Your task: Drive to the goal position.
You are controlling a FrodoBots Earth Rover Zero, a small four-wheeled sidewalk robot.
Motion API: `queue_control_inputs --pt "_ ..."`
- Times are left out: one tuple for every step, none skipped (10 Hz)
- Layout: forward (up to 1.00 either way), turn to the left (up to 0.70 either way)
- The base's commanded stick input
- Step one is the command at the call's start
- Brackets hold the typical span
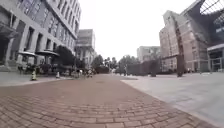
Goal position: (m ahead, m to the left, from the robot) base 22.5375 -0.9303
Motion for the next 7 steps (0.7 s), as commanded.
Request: queue_control_inputs --pt "0.45 0.0" --pt "0.45 0.0" --pt "0.45 0.0" --pt "0.45 0.0" --pt "0.45 0.0" --pt "0.45 0.0" --pt "0.45 0.0"
